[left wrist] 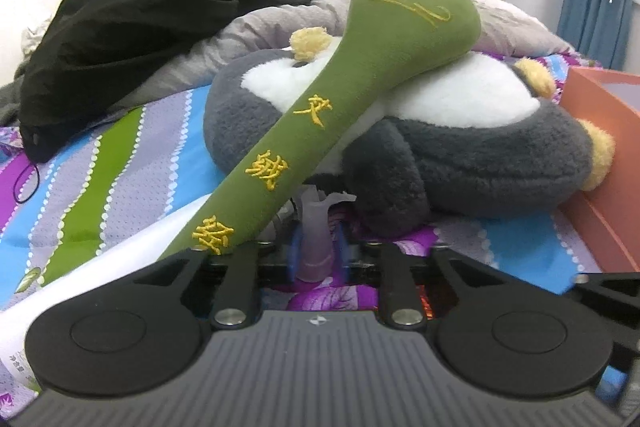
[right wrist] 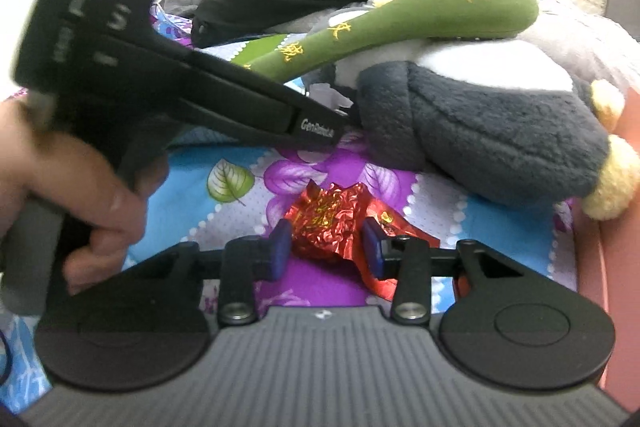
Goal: Organize soft objects
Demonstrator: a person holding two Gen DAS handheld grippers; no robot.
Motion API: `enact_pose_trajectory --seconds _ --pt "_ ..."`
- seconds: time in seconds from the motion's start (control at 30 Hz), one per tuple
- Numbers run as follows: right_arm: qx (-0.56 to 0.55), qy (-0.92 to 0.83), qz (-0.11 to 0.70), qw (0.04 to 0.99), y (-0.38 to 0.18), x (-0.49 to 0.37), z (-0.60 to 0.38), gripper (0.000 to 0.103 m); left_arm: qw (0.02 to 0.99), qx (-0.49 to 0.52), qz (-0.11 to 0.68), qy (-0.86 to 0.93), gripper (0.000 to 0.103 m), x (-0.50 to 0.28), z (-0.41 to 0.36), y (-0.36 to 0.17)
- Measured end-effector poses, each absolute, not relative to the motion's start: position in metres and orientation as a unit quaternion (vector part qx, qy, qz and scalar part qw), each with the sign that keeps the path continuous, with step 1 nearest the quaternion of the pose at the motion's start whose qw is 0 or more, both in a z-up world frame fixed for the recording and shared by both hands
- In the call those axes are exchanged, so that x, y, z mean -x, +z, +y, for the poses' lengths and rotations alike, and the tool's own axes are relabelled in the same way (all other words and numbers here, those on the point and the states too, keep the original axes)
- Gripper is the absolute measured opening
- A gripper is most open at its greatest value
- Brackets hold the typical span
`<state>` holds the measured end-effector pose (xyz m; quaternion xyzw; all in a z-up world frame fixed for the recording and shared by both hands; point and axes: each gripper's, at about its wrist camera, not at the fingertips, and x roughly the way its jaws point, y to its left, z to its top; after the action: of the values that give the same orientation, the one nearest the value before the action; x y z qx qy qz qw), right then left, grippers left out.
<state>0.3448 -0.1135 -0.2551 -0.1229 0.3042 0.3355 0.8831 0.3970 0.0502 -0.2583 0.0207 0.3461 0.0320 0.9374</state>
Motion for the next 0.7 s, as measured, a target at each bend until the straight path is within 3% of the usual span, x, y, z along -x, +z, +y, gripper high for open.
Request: enact_pose_trajectory --seconds 0.17,0.7 --pt "0.112 0.323 0.310 0.887 -0.250 -0.337 -0.123 0.041 0.939 -0.019 0.343 0.037 0.009 -0.394 0.050 -0.255" --pt "0.101 0.283 0.310 0.902 -0.224 -0.289 -0.145 0.040 0.940 0.036 0.340 0.016 0.009 -0.310 0.040 -0.215"
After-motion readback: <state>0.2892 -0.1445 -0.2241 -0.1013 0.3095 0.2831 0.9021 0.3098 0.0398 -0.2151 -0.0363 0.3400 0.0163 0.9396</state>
